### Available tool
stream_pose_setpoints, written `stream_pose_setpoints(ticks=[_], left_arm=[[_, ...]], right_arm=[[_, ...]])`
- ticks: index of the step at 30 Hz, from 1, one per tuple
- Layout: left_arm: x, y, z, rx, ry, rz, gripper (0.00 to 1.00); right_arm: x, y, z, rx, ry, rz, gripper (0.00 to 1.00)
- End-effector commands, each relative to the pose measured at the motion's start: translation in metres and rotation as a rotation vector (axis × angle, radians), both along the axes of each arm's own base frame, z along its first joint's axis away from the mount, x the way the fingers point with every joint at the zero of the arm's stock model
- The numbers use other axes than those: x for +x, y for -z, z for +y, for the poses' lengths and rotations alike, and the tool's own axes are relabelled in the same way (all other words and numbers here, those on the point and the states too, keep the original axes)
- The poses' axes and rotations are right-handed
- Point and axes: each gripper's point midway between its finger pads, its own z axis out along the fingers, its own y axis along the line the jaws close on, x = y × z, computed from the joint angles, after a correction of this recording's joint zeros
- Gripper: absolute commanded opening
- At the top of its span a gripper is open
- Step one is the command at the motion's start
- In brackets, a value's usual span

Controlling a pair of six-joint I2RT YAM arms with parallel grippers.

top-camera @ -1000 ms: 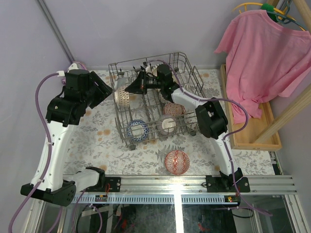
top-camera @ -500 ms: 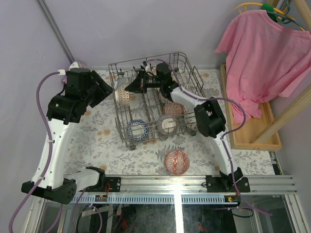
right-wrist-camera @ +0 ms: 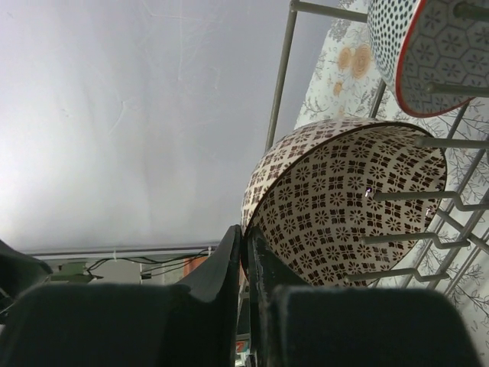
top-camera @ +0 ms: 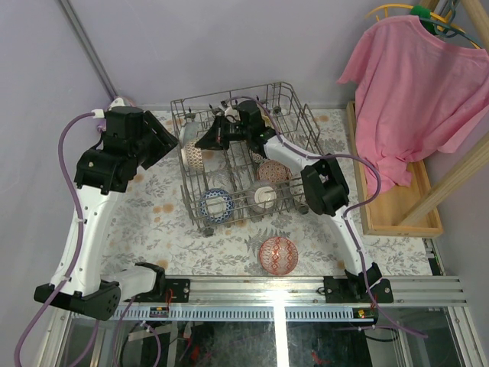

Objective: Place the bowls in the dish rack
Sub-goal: Place the bowl in the dish rack.

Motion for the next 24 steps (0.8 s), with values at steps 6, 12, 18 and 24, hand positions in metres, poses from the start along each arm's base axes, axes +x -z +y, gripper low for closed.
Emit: stream_pose_setpoints(ticks=[6,12,18,24], left_arm=[[0.004,-0.009,0.001,0.0,0.0,-0.028,0.59],[0.005,-0.007,0.001,0.002,-0.003,-0.023,0.59],[0.008,-0.004,0.0,0.002,0.0,-0.016,0.59],[0.011,-0.003,-0.001,0.0,0.003,-0.01,0.59]], right_arm=[[0.007,-0.017,0.005,-0.045,0.04,-0.11,0.04],[0.014,-0.008,0.007,-0.062,0.057,-0.092,0.07],[0.02,0.003,0.009,-0.087,0.074,-0.079,0.11],[0.024,0.012,0.01,-0.101,0.086,-0.065,0.24]])
